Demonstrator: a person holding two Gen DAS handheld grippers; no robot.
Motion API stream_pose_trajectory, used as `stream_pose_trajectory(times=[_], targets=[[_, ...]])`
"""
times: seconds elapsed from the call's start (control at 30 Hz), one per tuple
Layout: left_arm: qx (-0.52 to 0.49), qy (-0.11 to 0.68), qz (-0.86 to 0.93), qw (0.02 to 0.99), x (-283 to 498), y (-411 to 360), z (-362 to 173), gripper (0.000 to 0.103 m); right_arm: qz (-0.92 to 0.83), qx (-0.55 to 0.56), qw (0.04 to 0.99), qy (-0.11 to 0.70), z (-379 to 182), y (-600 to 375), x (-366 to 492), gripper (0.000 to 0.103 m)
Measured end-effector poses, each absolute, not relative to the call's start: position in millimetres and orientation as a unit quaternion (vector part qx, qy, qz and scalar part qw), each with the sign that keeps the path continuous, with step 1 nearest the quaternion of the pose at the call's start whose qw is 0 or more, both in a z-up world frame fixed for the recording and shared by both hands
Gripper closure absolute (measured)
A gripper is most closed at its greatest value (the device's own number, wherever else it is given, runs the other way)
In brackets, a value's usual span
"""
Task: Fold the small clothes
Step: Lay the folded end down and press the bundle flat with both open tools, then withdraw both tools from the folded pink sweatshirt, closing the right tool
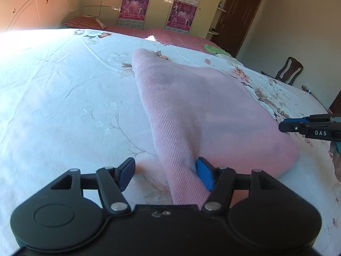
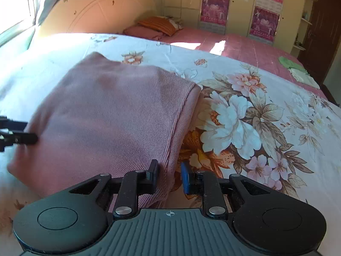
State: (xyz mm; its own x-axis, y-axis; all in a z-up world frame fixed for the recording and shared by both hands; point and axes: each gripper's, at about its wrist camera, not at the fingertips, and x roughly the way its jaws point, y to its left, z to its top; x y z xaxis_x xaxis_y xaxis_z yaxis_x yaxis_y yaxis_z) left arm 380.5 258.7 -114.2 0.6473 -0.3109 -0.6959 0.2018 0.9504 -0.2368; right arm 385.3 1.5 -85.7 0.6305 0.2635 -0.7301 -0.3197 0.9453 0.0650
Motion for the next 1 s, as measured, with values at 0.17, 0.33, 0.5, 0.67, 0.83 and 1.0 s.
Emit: stream_pose_trajectory(times=[0.17, 0.33, 0.5, 0.67, 0.83, 1.0], targets=[[-0.103, 0.391, -0.137, 0.904, 363, 258, -112, 0.038, 0.191, -0.015, 0.897, 0.399, -81, 4, 357, 0.082], [-0.049, 0.410, -0.111, 0.904, 358, 240, -127, 0.038, 0.160, -0.043, 0.881, 0.442, -122, 3, 351, 0.082], [-0.032, 0.400, -0.087, 0.912, 346, 229, -127, 0.037, 0.160, -0.027, 0.887, 0.433, -125, -5, 346, 0.081], [-0.021, 0.401, -0.062, 0.913, 329, 223, -127, 0.036, 0.162, 0.004, 0.890, 0.427, -130, -16, 339, 0.081], [0.042, 0.407, -0.033, 0.912, 286, 199, -126, 0.030, 0.127, 0.012, 0.896, 0.425, -123, -17, 315, 0.071], [0.023, 0.397, -0.028, 0.917, 224, 193, -129, 0.020, 0.145, 0.037, 0.894, 0.423, -125, -30, 268, 0.071]])
